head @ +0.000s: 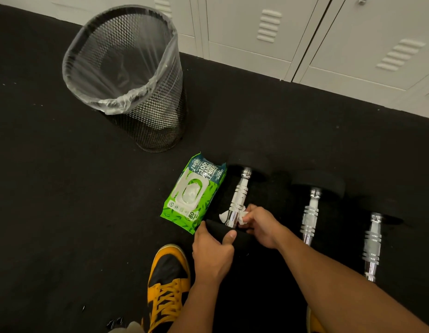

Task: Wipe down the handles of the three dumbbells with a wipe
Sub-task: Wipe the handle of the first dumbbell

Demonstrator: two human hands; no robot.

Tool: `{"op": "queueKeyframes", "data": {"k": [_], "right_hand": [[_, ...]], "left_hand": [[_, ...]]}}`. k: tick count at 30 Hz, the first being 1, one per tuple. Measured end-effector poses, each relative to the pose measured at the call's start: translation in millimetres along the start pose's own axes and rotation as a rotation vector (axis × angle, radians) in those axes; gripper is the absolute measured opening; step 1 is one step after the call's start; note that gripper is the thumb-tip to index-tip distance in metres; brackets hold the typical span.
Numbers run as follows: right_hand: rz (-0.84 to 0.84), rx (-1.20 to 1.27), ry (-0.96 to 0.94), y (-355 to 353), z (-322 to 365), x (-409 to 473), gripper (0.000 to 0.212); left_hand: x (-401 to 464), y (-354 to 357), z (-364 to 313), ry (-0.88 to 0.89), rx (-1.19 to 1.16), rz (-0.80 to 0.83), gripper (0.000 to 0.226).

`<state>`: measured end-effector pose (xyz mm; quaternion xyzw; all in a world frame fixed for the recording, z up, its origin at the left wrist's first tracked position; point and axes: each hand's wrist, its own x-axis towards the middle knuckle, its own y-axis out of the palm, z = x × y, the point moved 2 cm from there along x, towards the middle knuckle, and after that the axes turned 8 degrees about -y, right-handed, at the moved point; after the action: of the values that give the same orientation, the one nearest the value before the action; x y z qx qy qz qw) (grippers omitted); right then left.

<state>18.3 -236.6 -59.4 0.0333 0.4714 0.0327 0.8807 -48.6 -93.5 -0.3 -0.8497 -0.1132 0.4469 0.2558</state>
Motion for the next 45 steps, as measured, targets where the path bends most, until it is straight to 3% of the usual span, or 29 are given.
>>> {"op": "queueKeyframes", "data": {"k": [11,17,20,23,30,36,45], "right_hand": [[-0.037,-0.399,-0.24,-10,4,-26,0.025],[-0.018,-0.8,-0.469,-3,30,-39,0.025],[-0.017,-0.886,-0.496,4,36,-41,0.019],[-0.015,-0.944,-0.506,19,41,-46,0.027],[-0.119,-1.468,-0.62,45,54,-49,0.022],[-0.154,-1.597,-0.782,39,68,-40,0.025],[-0.168,-1.751,-0.76,17,109,-31,0.044]], "left_hand": [[-8,-2,-1,0.035,0.004,-0.033,0.097],[-12,-1,-2,0.043,0.005,-0.03,0.103],[-14,-1,-2,0.045,0.01,-0.029,0.104],[-18,1,-4,0.047,0.014,-0.033,0.106],[-18,7,-3,0.04,0.02,-0.011,0.109],[-15,9,0,0.033,0.016,-0.025,0.111],[-11,7,2,0.035,0.012,-0.036,0.107]]}}
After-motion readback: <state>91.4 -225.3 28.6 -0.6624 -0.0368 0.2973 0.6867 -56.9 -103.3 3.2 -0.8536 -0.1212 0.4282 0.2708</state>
